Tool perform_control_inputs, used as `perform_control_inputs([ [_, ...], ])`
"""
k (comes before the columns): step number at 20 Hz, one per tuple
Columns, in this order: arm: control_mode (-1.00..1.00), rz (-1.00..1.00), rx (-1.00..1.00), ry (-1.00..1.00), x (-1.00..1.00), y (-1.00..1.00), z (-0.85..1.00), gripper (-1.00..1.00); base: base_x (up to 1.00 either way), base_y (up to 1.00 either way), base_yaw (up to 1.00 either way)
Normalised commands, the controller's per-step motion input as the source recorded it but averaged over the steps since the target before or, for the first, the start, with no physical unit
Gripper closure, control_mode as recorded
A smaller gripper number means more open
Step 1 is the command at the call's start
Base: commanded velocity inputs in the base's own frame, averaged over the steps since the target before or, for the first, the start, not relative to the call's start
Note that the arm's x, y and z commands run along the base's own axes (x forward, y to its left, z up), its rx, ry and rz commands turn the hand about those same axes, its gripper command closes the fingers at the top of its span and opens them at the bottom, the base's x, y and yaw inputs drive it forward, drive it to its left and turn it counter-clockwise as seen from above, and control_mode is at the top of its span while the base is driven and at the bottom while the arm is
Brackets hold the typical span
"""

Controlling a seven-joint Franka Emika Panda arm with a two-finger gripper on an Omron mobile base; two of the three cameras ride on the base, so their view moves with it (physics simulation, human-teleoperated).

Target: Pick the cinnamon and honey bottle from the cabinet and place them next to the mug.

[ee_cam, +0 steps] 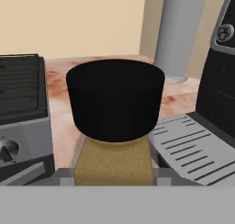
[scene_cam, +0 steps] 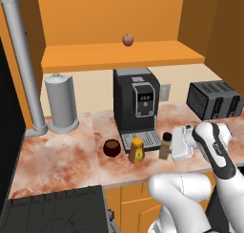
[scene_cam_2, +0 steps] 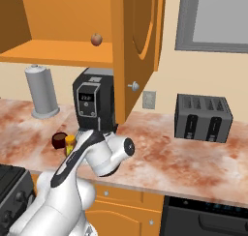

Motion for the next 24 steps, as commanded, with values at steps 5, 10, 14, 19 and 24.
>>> perform_control_inputs([
  [5, -1.00, 0.04, 0.00, 0.01, 0.11, 0.00, -0.01, 1.00, 0.00, 0.00, 0.00],
  [10, -1.00, 0.01, 0.00, 0.00, 0.20, 0.00, -0.14, 1.00, 0.00, 0.00, 0.00],
  [14, -1.00, 0.00, 0.00, 0.00, 0.11, 0.00, -0.22, 1.00, 0.00, 0.00, 0.00],
  [19, -1.00, 0.00, 0.00, 0.00, 0.02, 0.02, -0.38, 1.00, 0.00, 0.00, 0.00],
  [24, -1.00, 0.00, 0.00, 0.00, 0.05, 0.01, -0.52, 1.00, 0.00, 0.00, 0.00],
])
